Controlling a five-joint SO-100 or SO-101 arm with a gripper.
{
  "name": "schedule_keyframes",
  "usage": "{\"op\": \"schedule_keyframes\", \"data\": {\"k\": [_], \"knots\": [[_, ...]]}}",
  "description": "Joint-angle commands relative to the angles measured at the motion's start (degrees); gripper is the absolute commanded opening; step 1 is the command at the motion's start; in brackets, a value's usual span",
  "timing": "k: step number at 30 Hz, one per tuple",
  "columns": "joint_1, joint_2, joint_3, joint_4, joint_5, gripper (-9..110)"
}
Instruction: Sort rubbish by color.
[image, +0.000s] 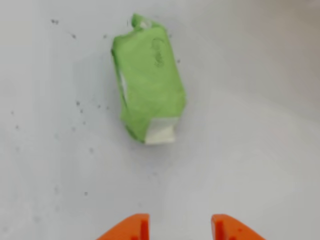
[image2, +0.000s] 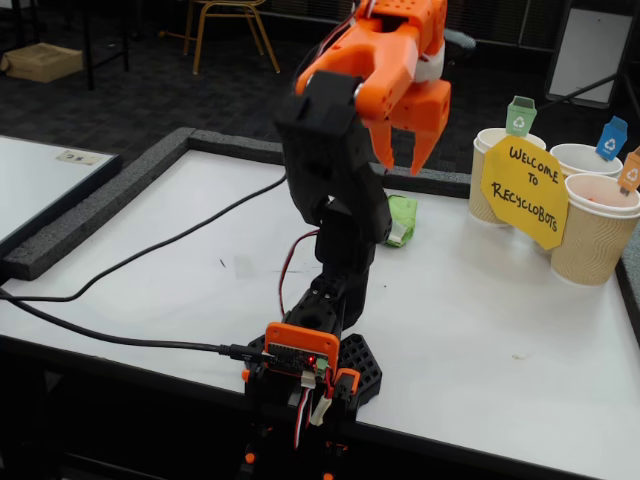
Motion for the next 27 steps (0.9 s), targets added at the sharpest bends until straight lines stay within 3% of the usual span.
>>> {"op": "schedule_keyframes", "data": {"k": [1, 12, 27], "knots": [[-1.9, -4.6, -7.2, -5.7, -1.8, 7], [-2.2, -20.4, -9.6, -20.9, -1.8, 14], [2.3, -32.9, -15.6, -25.1, -2.0, 23]]}}
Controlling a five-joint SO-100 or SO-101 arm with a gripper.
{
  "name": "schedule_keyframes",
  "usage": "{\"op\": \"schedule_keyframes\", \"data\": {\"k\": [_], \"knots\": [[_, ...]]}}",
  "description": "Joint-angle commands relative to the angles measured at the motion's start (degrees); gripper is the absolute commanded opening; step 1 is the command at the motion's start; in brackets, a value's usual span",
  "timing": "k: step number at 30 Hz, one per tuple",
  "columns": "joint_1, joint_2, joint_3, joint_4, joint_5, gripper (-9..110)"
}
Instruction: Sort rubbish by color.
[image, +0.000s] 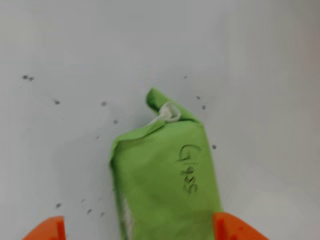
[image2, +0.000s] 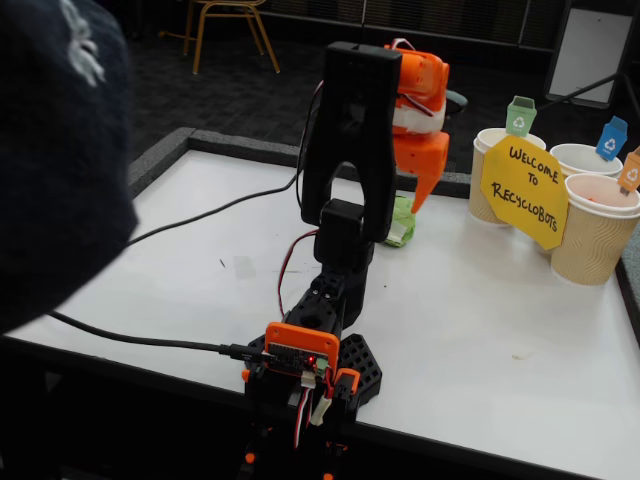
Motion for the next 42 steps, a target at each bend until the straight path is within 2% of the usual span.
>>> {"op": "schedule_keyframes", "data": {"k": [1, 9, 12, 20, 24, 42], "knots": [[3.4, -0.2, -8.6, -1.8, -2.7, 23], [4.5, -3.8, -8.3, -2.9, -4.3, 22], [2.9, -5.7, -6.4, -6.8, -4.2, 20], [-0.1, -5.8, -3.4, -12.4, -3.6, 1], [-0.5, -3.5, -6.3, -9.3, -1.7, 0], [0.0, 33.9, -5.2, -0.6, 12.0, 0]]}}
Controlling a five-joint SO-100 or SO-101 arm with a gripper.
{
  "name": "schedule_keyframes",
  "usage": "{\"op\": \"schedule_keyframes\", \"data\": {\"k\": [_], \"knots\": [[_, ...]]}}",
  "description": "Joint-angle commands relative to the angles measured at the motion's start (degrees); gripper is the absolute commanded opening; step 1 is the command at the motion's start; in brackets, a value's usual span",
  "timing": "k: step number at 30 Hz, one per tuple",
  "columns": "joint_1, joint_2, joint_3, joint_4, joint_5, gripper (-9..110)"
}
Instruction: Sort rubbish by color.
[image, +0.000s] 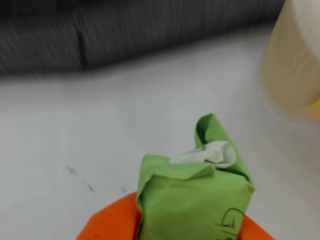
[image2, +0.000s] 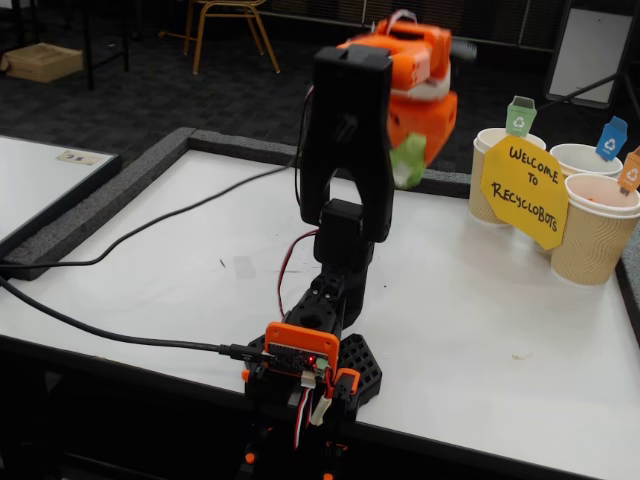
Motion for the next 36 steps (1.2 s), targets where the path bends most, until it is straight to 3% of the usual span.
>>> {"op": "schedule_keyframes", "data": {"k": [1, 12, 19, 26, 36], "knots": [[1.1, 19.4, -3.4, 3.5, 3.3, 0], [7.3, 42.2, 1.1, 19.9, 9.1, 0], [11.6, 49.6, 4.3, 21.9, 19.3, 0], [15.5, 47.9, 6.1, 10.9, 28.4, 0], [18.3, 28.4, -2.5, -1.9, 27.9, 1]]}}
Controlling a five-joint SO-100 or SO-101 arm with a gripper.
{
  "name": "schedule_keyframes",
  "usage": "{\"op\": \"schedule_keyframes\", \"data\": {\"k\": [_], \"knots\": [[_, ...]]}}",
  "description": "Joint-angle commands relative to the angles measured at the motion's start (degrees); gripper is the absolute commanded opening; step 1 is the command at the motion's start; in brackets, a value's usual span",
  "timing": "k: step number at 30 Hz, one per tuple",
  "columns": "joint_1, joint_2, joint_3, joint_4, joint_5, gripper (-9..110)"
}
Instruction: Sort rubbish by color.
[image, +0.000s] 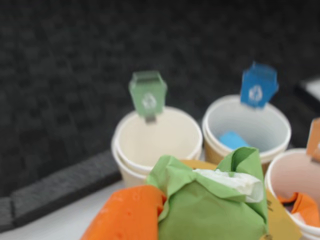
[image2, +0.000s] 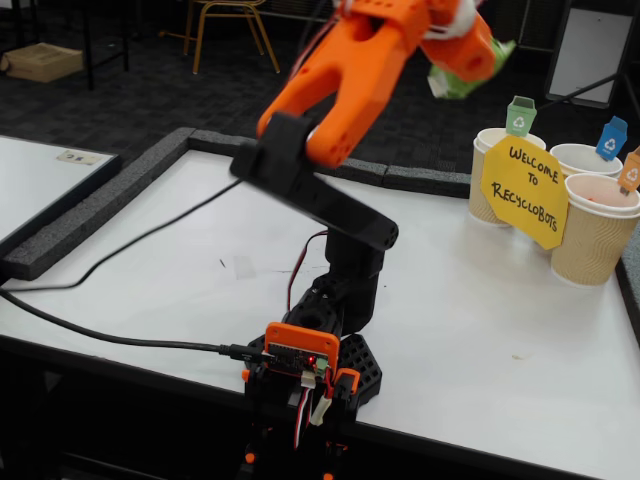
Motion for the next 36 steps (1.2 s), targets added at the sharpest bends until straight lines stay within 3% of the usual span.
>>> {"op": "schedule_keyframes", "data": {"k": [1, 21, 28, 36], "knots": [[1.8, -8.9, -12.3, -5.6, 0.3, 1], [1.0, -49.7, -46.6, -17.8, -32.3, 1], [-0.7, -56.3, -48.9, -25.8, -37.1, 0], [-3.2, -57.5, -48.1, -25.1, -37.6, 1]]}}
